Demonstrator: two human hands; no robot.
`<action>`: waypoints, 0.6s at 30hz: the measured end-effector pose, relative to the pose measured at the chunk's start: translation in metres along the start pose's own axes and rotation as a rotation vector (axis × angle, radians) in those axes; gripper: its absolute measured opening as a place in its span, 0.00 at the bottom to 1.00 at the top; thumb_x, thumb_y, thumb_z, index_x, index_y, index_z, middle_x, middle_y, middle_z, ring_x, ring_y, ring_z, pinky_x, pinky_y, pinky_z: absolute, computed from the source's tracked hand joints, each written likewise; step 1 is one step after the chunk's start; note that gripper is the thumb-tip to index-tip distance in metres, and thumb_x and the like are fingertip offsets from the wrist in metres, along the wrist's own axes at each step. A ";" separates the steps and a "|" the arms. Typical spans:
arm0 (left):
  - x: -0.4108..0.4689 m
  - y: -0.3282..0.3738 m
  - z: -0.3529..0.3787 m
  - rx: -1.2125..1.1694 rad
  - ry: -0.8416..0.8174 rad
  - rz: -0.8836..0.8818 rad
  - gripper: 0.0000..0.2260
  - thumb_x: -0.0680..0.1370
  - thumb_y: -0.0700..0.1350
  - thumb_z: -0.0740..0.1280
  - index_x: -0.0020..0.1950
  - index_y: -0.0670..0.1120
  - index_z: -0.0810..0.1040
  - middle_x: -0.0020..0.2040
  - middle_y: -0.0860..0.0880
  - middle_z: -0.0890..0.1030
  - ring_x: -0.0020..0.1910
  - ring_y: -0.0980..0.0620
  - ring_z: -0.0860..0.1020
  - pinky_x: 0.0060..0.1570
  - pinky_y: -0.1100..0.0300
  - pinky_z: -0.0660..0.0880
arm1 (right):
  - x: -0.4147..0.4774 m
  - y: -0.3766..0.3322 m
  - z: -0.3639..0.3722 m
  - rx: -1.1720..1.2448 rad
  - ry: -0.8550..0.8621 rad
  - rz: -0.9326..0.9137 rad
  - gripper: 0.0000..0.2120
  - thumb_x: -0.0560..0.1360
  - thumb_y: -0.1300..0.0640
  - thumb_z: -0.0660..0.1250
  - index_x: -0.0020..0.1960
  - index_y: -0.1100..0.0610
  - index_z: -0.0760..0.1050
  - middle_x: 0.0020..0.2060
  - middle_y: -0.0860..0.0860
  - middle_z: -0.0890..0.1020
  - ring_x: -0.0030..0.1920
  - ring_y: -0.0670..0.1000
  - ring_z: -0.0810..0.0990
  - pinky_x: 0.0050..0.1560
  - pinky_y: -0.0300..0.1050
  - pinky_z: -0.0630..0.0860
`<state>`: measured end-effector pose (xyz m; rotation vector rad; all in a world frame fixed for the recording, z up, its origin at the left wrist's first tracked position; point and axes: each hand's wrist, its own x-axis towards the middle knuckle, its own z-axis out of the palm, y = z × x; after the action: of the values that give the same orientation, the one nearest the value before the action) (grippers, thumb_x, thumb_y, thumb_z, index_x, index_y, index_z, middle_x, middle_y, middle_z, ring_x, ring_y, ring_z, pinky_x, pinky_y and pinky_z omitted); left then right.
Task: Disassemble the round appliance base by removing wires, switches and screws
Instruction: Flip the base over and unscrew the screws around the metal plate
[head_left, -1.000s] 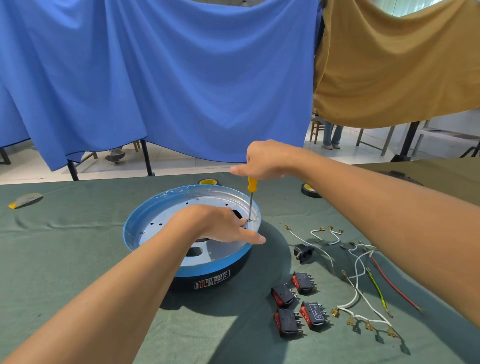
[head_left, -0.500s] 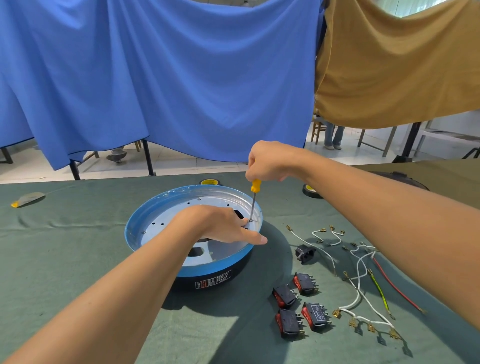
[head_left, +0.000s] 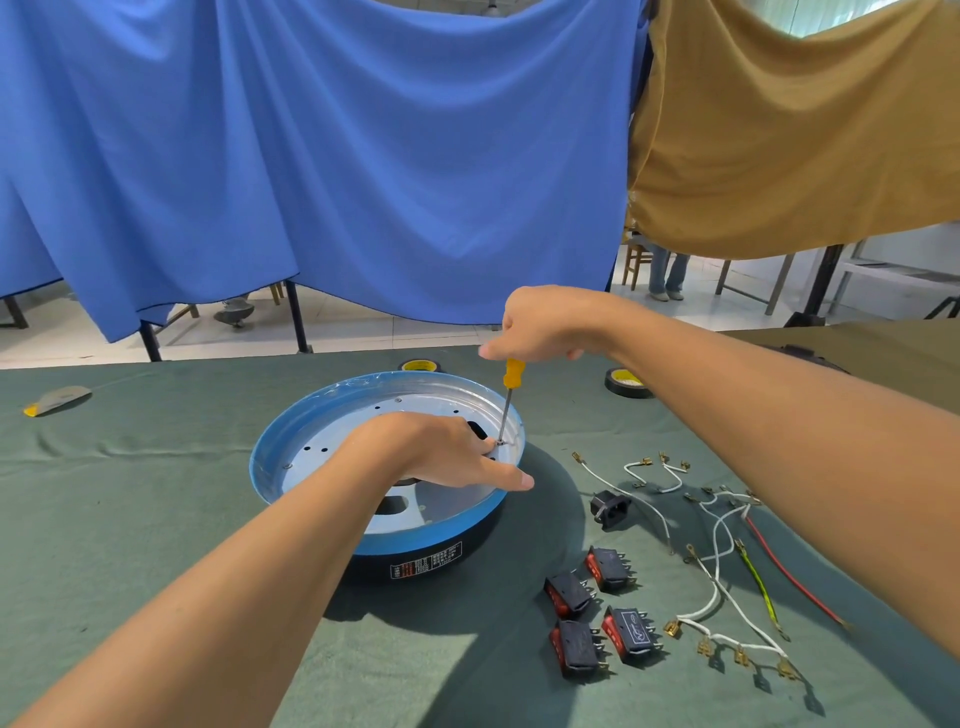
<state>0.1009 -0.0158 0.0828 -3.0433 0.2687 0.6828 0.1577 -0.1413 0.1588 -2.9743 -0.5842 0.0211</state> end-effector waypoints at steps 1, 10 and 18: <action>0.000 0.000 0.000 0.000 -0.001 0.000 0.36 0.72 0.75 0.49 0.77 0.61 0.53 0.76 0.48 0.61 0.73 0.42 0.62 0.61 0.50 0.64 | 0.000 0.000 0.001 -0.018 0.023 -0.006 0.20 0.77 0.45 0.63 0.33 0.58 0.67 0.29 0.52 0.69 0.29 0.52 0.69 0.29 0.42 0.71; -0.003 0.000 -0.001 0.019 -0.005 0.003 0.37 0.72 0.75 0.48 0.77 0.61 0.53 0.76 0.47 0.61 0.73 0.42 0.61 0.63 0.49 0.63 | 0.003 0.006 0.003 0.127 -0.012 0.025 0.19 0.74 0.46 0.67 0.35 0.60 0.73 0.25 0.50 0.69 0.26 0.49 0.67 0.25 0.37 0.69; -0.002 -0.001 -0.001 0.008 -0.004 0.003 0.37 0.71 0.76 0.49 0.77 0.62 0.53 0.76 0.48 0.61 0.73 0.42 0.62 0.62 0.49 0.63 | 0.000 0.006 0.002 0.160 -0.058 0.038 0.09 0.73 0.54 0.68 0.42 0.60 0.78 0.31 0.53 0.77 0.30 0.50 0.73 0.30 0.40 0.75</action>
<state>0.0993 -0.0145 0.0843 -3.0337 0.2751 0.6868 0.1598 -0.1464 0.1562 -2.8374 -0.5062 0.1501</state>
